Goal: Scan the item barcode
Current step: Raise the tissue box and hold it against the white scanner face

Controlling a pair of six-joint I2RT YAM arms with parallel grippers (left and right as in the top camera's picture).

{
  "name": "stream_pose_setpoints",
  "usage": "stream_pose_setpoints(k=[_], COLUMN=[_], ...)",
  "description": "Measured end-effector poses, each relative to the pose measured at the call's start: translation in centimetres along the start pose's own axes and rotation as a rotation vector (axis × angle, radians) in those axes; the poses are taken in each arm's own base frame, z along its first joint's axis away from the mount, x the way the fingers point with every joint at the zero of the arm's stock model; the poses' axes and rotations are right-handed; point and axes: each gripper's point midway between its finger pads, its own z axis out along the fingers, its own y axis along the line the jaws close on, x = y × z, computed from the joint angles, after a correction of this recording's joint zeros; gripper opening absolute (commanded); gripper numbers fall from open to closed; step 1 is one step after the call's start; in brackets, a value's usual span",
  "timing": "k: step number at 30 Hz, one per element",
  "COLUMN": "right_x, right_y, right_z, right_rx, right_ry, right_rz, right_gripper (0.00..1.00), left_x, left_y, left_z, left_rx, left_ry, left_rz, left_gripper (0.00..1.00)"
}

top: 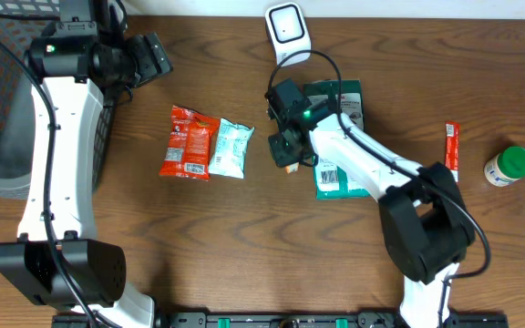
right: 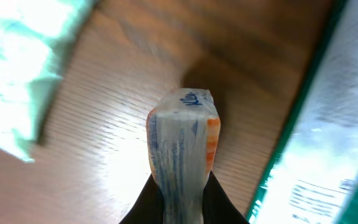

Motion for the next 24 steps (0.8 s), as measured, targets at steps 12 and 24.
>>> stream_pose_setpoints(k=[12,24], right_x=[-7.0,-13.7], right_y=[-1.1,-4.6], right_z=[-21.3,-27.7], right_rx=[-0.036,-0.049], right_ry=[-0.272,-0.509], right_rz=[0.08,0.12], right_gripper=[0.01,0.01], left_x=[0.0,0.0], left_y=[0.0,0.0], left_z=[0.0,0.0], left_rx=[0.0,0.0], left_ry=[0.0,0.0], left_rz=[0.0,0.0], left_gripper=[0.89,0.89])
